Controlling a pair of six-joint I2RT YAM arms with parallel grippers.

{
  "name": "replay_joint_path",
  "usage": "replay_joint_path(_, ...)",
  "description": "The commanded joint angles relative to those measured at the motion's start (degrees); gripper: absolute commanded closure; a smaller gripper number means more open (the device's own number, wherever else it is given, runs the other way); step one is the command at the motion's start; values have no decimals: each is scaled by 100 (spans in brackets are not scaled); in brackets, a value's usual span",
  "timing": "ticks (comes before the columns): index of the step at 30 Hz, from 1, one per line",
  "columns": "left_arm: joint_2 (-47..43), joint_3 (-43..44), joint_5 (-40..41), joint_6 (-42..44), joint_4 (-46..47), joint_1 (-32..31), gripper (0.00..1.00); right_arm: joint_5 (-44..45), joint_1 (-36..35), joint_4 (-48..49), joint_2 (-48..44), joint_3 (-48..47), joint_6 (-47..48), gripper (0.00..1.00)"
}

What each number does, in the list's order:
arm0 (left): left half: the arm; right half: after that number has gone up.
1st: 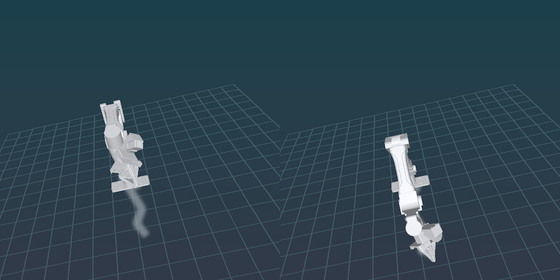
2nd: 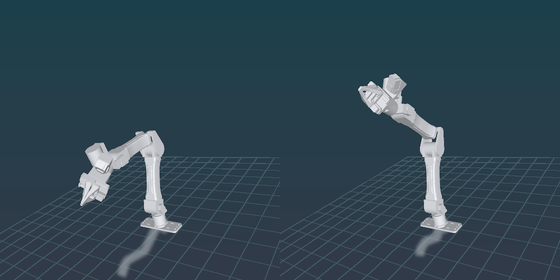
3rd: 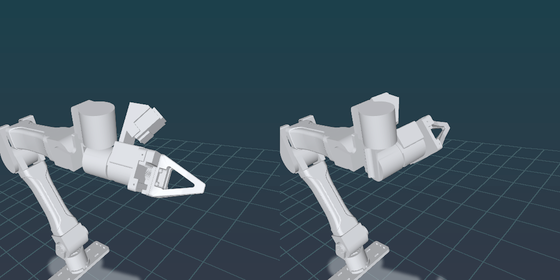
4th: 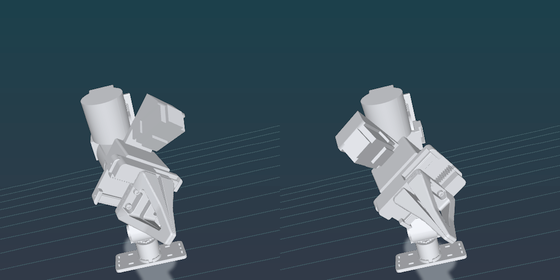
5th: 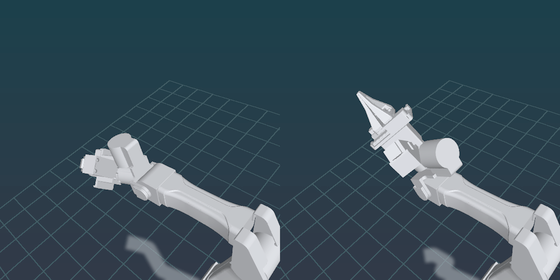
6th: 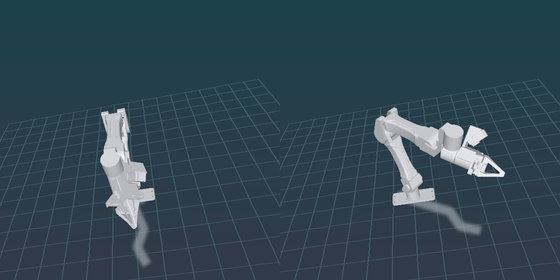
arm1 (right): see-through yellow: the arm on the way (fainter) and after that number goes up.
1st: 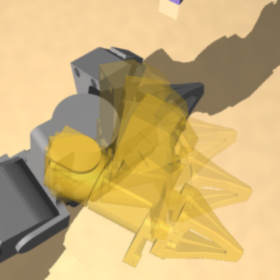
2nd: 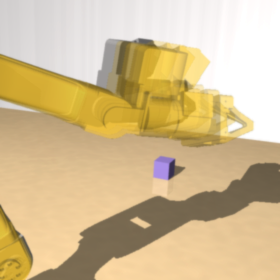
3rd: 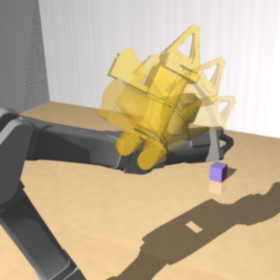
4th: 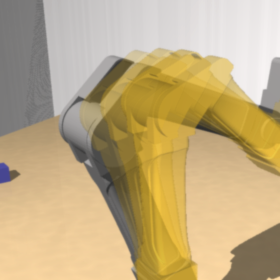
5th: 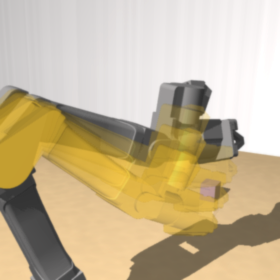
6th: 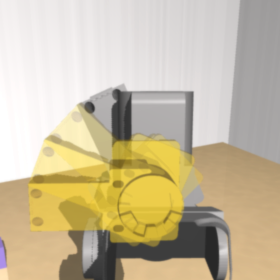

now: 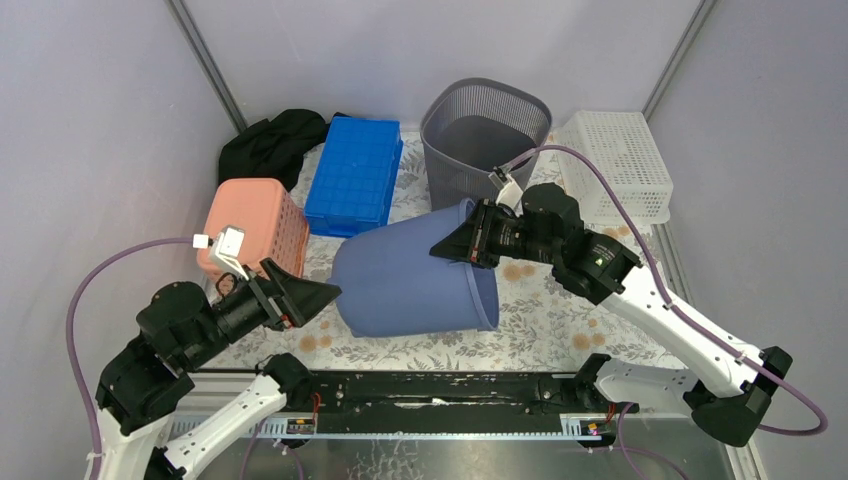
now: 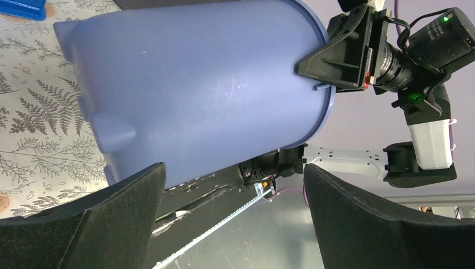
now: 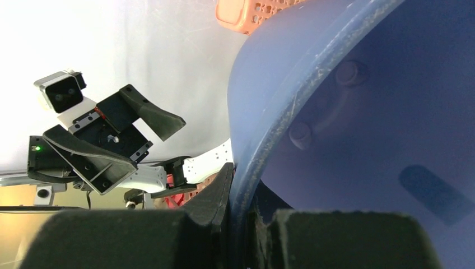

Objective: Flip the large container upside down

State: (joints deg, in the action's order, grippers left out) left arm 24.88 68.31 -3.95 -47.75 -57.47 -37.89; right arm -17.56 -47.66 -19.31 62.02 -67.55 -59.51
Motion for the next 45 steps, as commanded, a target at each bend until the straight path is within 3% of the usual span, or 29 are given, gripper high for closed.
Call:
replay_joint_path(1,126,-52,88,-11,147,-19,0,-469,218,1002,-112,-26,-100,100)
replay_joint_path(22,489,-213,114,46,420,-25,0,-2106,2056,1444,-1,456,-71,100)
replay_joint_path(45,447,-278,124,21,498,-26,0,-2747,2110,2424,-458,1102,-953,100)
